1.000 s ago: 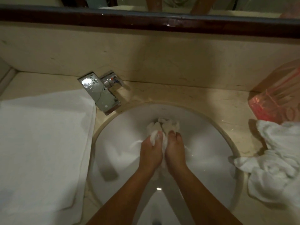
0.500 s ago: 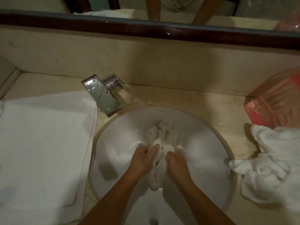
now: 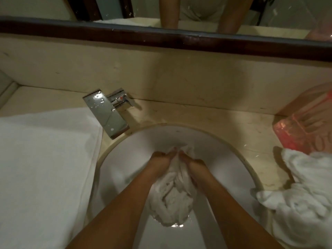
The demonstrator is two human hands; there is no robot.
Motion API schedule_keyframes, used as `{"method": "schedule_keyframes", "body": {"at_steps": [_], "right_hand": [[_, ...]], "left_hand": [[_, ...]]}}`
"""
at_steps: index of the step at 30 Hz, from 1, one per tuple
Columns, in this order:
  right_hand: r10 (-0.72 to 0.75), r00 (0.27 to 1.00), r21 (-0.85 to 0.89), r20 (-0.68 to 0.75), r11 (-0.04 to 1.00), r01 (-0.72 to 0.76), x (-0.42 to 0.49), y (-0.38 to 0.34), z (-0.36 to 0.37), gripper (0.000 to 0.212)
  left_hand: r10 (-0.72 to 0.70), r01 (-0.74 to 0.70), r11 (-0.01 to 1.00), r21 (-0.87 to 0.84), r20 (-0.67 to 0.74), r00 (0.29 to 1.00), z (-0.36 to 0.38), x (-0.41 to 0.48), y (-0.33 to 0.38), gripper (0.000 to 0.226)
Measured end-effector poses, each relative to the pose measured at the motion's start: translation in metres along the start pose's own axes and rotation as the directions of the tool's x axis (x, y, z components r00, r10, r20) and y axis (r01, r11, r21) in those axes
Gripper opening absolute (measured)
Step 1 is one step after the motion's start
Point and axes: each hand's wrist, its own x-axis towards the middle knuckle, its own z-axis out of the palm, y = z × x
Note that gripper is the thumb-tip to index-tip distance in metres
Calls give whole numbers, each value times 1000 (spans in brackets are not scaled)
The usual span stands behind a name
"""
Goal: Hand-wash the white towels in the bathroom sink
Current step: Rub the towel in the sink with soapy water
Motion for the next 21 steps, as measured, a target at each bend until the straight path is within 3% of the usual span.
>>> {"method": "schedule_keyframes", "body": {"at_steps": [5, 7, 9, 12, 15, 18, 21], "right_hand": [[-107, 981, 323, 161, 945, 50, -43, -12, -32, 46], [-143, 973, 392, 183, 918, 61, -59, -21, -33, 49], [-230, 955, 385, 187, 912, 144, -74, -28, -25, 48], [-366, 918, 438, 152, 858, 269, -89, -31, -21, 38], [-357, 929, 469, 101, 841, 272, -91, -20, -37, 41], [-287, 957, 380, 42, 890, 250, -90, -11, -60, 35], [-335, 940, 343, -64, 877, 336, -96, -20, -56, 31]], "left_hand": [[88, 20, 904, -427, 233, 968, -27, -39, 6, 55], [156, -45, 918, -393, 254, 955, -30, -53, 17, 78], [218, -176, 966, -189, 228, 949, -26, -63, 30, 94], [231, -226, 973, -53, 173, 957, -24, -63, 35, 79], [189, -169, 978, -119, 183, 965, -33, -64, 27, 83], [213, -169, 925, -341, 95, 972, -45, -68, 21, 50], [305, -250, 877, -411, 72, 950, -44, -75, 21, 66]]}}
